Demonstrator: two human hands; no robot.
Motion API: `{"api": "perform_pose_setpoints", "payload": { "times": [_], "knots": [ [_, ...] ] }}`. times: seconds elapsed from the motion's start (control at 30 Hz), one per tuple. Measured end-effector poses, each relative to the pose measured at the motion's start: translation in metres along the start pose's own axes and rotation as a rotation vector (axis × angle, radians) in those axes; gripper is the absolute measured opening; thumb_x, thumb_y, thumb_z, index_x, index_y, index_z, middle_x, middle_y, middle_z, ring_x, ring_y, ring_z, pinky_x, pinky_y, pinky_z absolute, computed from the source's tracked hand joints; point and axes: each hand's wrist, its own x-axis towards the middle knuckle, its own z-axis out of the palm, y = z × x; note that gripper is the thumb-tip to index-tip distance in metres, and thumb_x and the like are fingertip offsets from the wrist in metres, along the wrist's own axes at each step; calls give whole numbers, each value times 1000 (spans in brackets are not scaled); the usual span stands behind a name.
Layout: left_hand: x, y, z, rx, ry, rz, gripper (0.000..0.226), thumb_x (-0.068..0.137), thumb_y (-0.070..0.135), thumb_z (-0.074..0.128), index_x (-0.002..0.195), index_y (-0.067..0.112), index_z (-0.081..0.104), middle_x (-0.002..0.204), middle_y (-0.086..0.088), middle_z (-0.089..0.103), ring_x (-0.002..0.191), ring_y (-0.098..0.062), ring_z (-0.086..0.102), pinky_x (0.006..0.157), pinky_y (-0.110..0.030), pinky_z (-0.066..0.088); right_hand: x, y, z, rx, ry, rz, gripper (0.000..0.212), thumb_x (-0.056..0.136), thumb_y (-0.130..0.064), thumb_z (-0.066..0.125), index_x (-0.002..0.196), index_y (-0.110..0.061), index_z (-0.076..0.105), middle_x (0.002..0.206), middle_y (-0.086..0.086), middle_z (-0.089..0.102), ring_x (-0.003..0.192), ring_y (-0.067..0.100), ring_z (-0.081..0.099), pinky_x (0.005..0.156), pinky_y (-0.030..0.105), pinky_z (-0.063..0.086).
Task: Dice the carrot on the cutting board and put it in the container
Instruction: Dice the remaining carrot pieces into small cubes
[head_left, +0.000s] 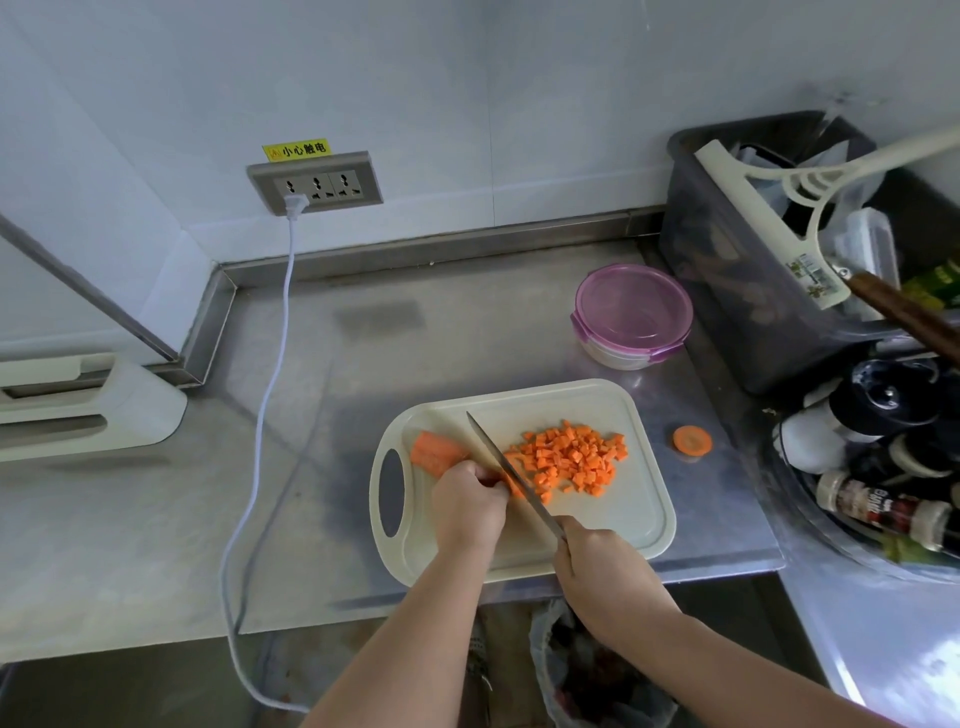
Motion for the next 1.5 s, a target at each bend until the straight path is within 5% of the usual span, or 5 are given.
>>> {"api": "perform_pose_setpoints", "payload": {
  "times": [0.57,0.73,1.17,1.3,1.5],
  "knots": [
    [2,-2,-1,-4,-11,5,6,86,15,66,90,13,68,80,5,61,77,-12,55,65,-21,37,3,-4,1,-308,-157,-58,40,97,-8,47,136,-9,37,114,8,59,91,21,59,75,29,50],
    [2,0,-2,-9,-11,4,5,85,15,66,88,12,69,82,1,66,76,-13,57,64,-22,38,3,-11,-3,-122,-88,34,30,101,-19,32,127,-12,44,109,10,61,97,29,62,77,35,48],
    [1,1,-6,86,-34,20,11,89,18,61,94,13,70,91,-1,69,80,-15,57,67,-25,40,-4,-1,2,88,-8,-16,25,102,-24,33,118,-19,52,89,3,65,78,20,64,72,35,55],
    [1,-2,-19,40,-70,72,14,89,14,60,79,16,71,74,2,68,73,-15,61,61,-23,41,-5,2,-3,78,14,-47,28,102,-25,34,125,-19,50,90,4,65,78,21,65,72,35,55],
    [16,-13,-63,-241,289,104,16,87,6,56,89,18,67,78,4,69,83,-17,66,81,-30,49,-13,7,-11,-90,-10,-153,36,103,-27,31,138,-24,41,92,0,63,72,19,56,64,28,47]
  ]
}}
